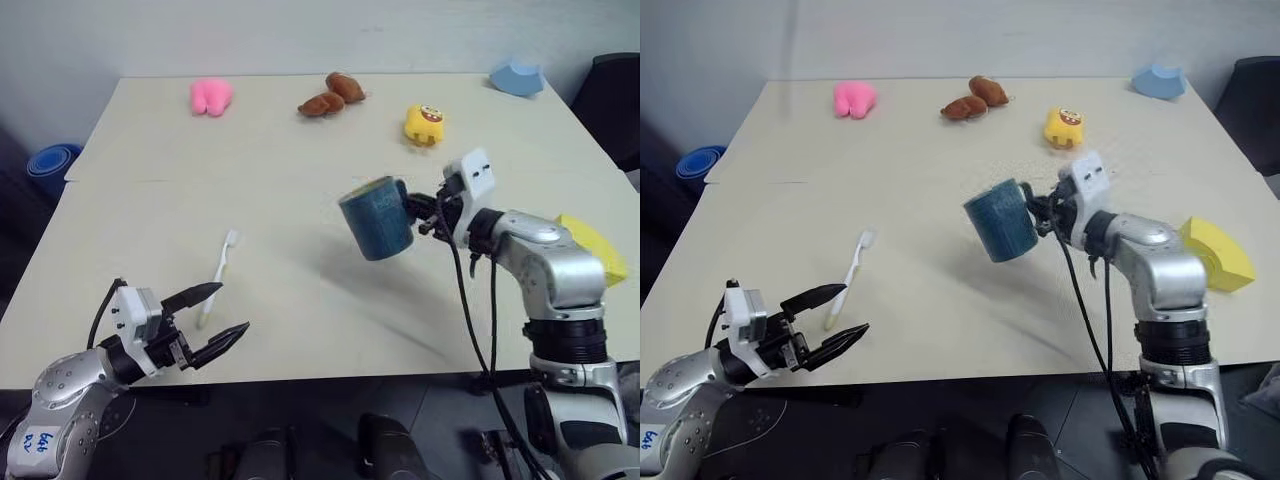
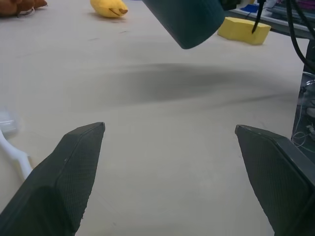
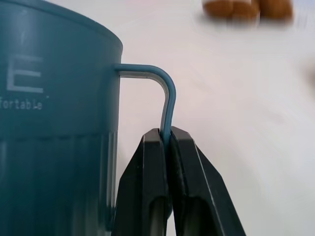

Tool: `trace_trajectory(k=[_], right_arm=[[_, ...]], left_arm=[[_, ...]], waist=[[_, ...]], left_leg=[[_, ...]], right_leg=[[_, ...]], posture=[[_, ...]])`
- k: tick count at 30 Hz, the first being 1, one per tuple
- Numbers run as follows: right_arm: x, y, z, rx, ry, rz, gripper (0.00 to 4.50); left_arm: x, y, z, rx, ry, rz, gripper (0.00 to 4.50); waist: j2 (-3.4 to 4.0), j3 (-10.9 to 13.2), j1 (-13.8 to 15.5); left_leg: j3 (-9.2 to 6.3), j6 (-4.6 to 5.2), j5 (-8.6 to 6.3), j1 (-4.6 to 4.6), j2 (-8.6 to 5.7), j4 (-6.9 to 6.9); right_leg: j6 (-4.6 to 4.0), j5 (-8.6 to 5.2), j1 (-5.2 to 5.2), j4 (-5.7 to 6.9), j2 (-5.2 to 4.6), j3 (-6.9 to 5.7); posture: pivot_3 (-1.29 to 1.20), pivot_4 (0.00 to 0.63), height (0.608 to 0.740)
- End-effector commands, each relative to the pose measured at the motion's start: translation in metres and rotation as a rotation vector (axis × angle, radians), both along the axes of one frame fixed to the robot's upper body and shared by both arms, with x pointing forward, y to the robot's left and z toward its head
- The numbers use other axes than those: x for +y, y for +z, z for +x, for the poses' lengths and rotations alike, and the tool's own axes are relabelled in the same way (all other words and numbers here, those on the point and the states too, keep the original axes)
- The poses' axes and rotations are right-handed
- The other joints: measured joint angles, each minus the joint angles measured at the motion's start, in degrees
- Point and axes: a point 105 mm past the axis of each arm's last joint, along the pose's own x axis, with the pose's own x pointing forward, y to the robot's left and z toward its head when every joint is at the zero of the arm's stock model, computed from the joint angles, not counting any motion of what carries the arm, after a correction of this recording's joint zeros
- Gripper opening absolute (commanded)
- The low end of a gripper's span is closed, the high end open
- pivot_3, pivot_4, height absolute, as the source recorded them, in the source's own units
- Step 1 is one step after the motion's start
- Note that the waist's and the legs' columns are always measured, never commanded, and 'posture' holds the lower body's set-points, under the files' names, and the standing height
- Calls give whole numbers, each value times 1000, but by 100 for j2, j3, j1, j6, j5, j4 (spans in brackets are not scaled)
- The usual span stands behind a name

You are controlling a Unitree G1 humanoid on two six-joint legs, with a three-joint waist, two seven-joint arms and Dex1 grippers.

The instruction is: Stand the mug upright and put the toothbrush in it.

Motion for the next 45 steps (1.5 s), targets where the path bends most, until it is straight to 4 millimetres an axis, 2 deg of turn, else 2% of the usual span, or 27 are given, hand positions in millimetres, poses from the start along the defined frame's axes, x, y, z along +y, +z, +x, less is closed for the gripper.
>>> trace_trajectory(k=[1, 3, 7, 13, 17, 23, 27, 30, 32, 34, 36, 38, 40, 42, 45], right_arm=[[16, 0, 14, -209, -75, 25, 25], [28, -13, 17, -264, -71, -15, 25], [38, -36, 19, -322, -43, -88, 25], [21, -59, 10, -281, 5, -124, 25], [6, -65, 5, -262, 11, -137, 1092], [-29, -47, -8, -266, 60, -131, 3199], [-53, -34, -35, -291, 153, -81, 4471], [-64, -35, -71, -260, 308, -64, 4471], [-67, -41, -98, -264, 428, -88, 4471], [-72, -46, -113, -275, 475, -126, 4471], [-74, -51, -122, -271, 512, -142, 4471], [-76, -53, -124, -296, 519, -164, 4471], [-78, -53, -123, -313, 496, -166, 4471], [-78, -52, -122, -315, 486, -162, 4471], [-76, -54, -123, -308, 488, -160, 4471]], left_arm=[[-1, 11, 6, -65, 15, -2, 4500], [-1, 12, 9, -77, 18, 0, 4500], [0, 13, 10, -93, 23, 10, 4500], [7, 14, 12, -114, 46, 20, 4500], [11, 15, 13, -115, 51, 11, 4500], [21, 17, 11, -104, 90, 17, 4500], [51, 9, -4, -55, 200, 41, 4500], [94, -4, -25, 8, 394, 44, 4500], [126, -14, -46, 68, 533, 43, 4500], [154, -20, -65, 113, 661, 40, 4500], [172, -23, -76, 147, 746, 44, 4500], [170, -19, -76, 149, 729, 29, 4500], [155, -14, -67, 186, 665, -13, 4500], [128, -6, -47, 265, 580, -57, 4500], [85, 11, -6, 385, 510, -90, 4500]], waist=[[-1, 0, 1], [0, 1, 3], [3, 3, 15], [3, 4, 21], [5, 4, 26], [14, 12, 24], [12, 13, 39], [9, 16, 44], [8, 17, 38], [3, 21, 39], [-1, 22, 45], [-10, 26, 58], [-9, 27, 103], [-13, 27, 207], [-9, 29, 341]], left_leg=[[0, -1, 1, 1, 1, 1], [-1, -3, 2, 2, 1, 3], [-13, -2, 1, -2, -2, 1], [-20, -4, 2, 1, 3, 8], [-31, -4, 2, 7, 4, 15], [-32, -4, 2, 6, 5, 15], [-38, -1, 0, 5, 8, 11], [-37, 1, -1, 5, 7, 7], [-37, 3, -3, 7, 11, 1], [-31, 7, -5, 10, 13, -1], [-30, 10, -5, 12, 12, 1], [-34, 14, -8, 22, 13, 7], [-38, 17, -10, 22, 25, 13], [-37, 17, -13, 19, 34, 17], [-67, 9, -17, 19, 38, 34]], right_leg=[[0, 0, 1, 5, 0, 0], [0, 0, 0, 8, 0, 0], [0, 0, 0, 6, -2, -4], [0, 0, 12, 4, -1, -12], [0, 0, 29, 1, -1, -15], [-1, 0, 26, 1, -2, -14], [0, 0, 28, -6, -3, -21], [0, 0, 29, -14, -2, -22], [0, 0, 35, -29, 0, -23], [-1, 0, 38, -43, 1, -24], [-4, -2, 43, -55, 0, -21], [-7, -1, 50, -57, -4, -13], [-9, 1, 48, -56, -16, -8], [-9, 1, 45, -51, -15, -6], [-10, 2, 47, -41, -14, -3]], posture=[[0, 150, 740], [0, 150, 740], [0, 150, 740], [0, 150, 740], [0, 150, 740], [0, 150, 740], [0, 150, 740], [0, 150, 740], [0, 150, 740], [0, 150, 740], [0, 150, 740], [0, 150, 740], [0, 150, 740], [0, 150, 740], [0, 150, 740]])
